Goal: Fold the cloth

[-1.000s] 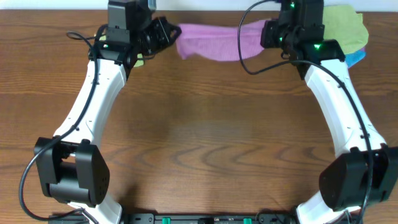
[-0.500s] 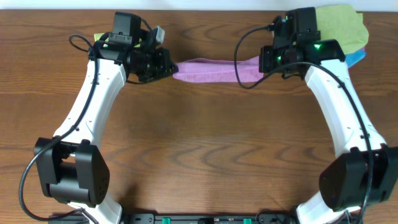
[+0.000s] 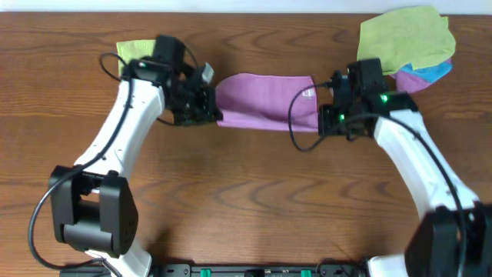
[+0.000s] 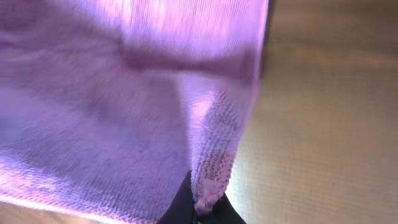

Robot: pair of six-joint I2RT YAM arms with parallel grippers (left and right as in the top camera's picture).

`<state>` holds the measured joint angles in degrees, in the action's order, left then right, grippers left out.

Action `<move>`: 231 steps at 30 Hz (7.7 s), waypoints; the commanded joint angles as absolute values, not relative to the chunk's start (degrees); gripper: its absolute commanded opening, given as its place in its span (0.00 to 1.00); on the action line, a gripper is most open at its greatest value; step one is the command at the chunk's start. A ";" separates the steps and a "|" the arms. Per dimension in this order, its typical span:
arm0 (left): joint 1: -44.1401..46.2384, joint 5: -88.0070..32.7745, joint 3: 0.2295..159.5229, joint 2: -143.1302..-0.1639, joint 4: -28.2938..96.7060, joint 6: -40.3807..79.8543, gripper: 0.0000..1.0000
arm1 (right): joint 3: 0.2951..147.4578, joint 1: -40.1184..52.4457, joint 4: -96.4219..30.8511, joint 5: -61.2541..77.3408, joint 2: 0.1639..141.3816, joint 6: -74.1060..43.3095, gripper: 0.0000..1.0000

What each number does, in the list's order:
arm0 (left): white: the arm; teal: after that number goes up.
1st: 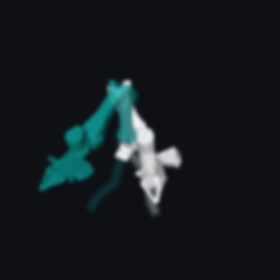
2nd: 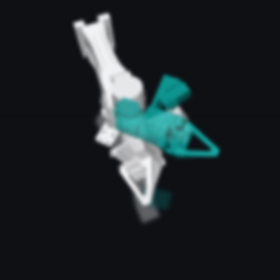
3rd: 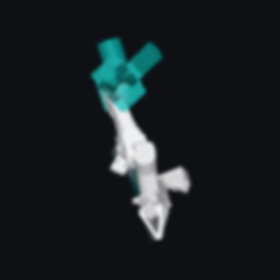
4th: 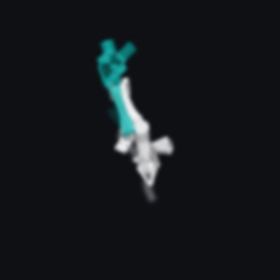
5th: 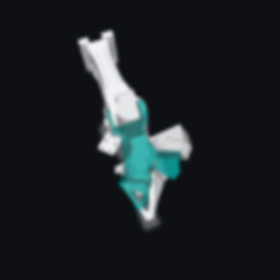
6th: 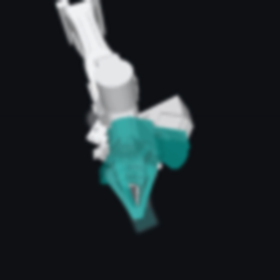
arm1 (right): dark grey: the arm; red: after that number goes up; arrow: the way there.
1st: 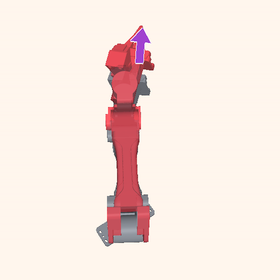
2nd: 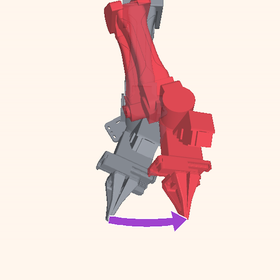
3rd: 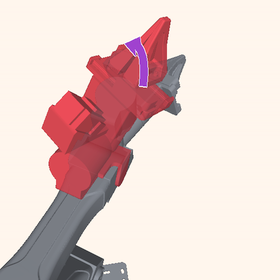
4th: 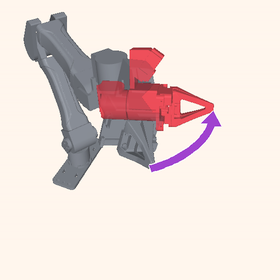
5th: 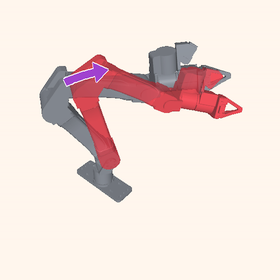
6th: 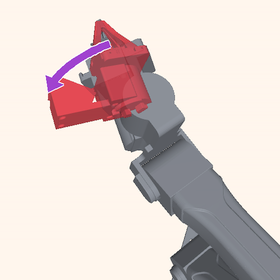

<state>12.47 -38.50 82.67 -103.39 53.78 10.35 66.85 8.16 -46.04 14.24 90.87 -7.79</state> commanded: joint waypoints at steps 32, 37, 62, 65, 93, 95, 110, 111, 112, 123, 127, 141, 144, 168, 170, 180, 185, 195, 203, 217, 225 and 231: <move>20.27 -39.03 57.30 -88.05 50.72 16.23 0.06 | 40.60 10.04 -49.41 16.67 65.06 -11.05 0.02; 20.29 -38.96 57.30 -87.94 44.77 21.96 0.06 | 40.60 10.15 -42.39 13.30 64.03 -11.11 0.01; 19.84 -20.97 57.32 -92.92 17.67 34.61 0.06 | 40.88 10.15 -6.09 5.74 83.15 -9.52 0.02; 19.00 -20.99 57.32 -95.13 15.09 35.62 0.06 | 41.30 10.15 -3.33 5.69 85.21 -9.13 0.02; 14.11 -22.02 57.39 -105.34 2.70 37.28 0.06 | 50.68 10.17 -2.17 0.67 100.53 -5.26 0.06; 13.85 -21.91 57.39 -105.34 2.76 37.12 0.08 | 50.68 10.15 -3.16 0.60 100.53 -5.23 0.10; 11.97 -24.71 59.11 -104.33 6.50 32.91 0.47 | 50.70 10.15 -5.28 -0.25 94.94 -5.30 0.44; 11.55 -24.75 59.53 -104.01 7.70 32.45 0.47 | 50.70 10.15 -5.89 -0.25 93.97 -5.30 0.48; 11.11 -24.75 60.05 -103.61 9.17 31.92 0.49 | 50.70 10.15 -6.79 -0.25 92.88 -5.30 0.50; 9.93 -26.33 63.99 -97.80 17.76 29.80 0.31 | 50.70 10.00 -20.49 -0.21 83.22 -12.14 0.63; 11.05 -27.88 65.52 -97.76 17.80 30.30 0.06 | 50.68 8.19 -26.26 2.74 80.66 -22.87 0.63; 19.84 -10.13 65.76 -100.66 18.61 31.70 0.06 | 42.54 -1.48 -16.56 24.49 79.77 -34.54 0.69; 20.29 -10.07 65.78 -102.85 18.24 31.24 0.06 | 38.59 -1.48 -12.95 25.58 79.77 -37.50 0.70; 20.56 -14.81 66.35 -108.64 16.10 31.29 0.06 | 29.58 -1.43 -6.44 24.38 79.83 -41.34 0.72; 20.62 -16.73 67.40 -108.64 16.34 31.29 0.06 | 29.50 -1.43 -6.42 24.21 79.83 -41.34 0.72; 21.71 -17.39 69.08 -108.81 16.45 31.29 0.06 | 29.50 -1.43 -6.09 24.16 79.83 -41.69 0.72; 23.68 -16.58 69.10 -111.98 16.08 31.29 0.06 | 29.50 -1.43 -5.43 23.59 79.92 -42.87 0.72; 24.25 -17.02 69.10 -116.05 16.12 31.29 0.06 | 29.50 -1.43 -3.07 22.92 82.28 -43.81 0.73; 24.25 -17.47 69.10 -116.05 16.25 31.29 0.06 | 29.50 0.19 7.33 23.38 90.41 -46.52 0.72; 24.25 -17.69 69.12 -116.05 18.52 31.33 0.06 | 29.50 6.24 28.82 18.72 105.91 -50.72 0.26; 24.16 -17.93 69.30 -116.05 19.51 31.33 0.06 | 29.54 6.42 39.94 20.53 103.92 -47.68 0.01; 23.86 -18.06 70.72 -116.05 19.68 31.31 0.06 | 29.63 7.66 40.01 22.79 96.75 -45.82 0.01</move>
<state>24.10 -18.04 69.52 -114.26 18.85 31.48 29.82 6.50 39.75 21.45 100.53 -47.75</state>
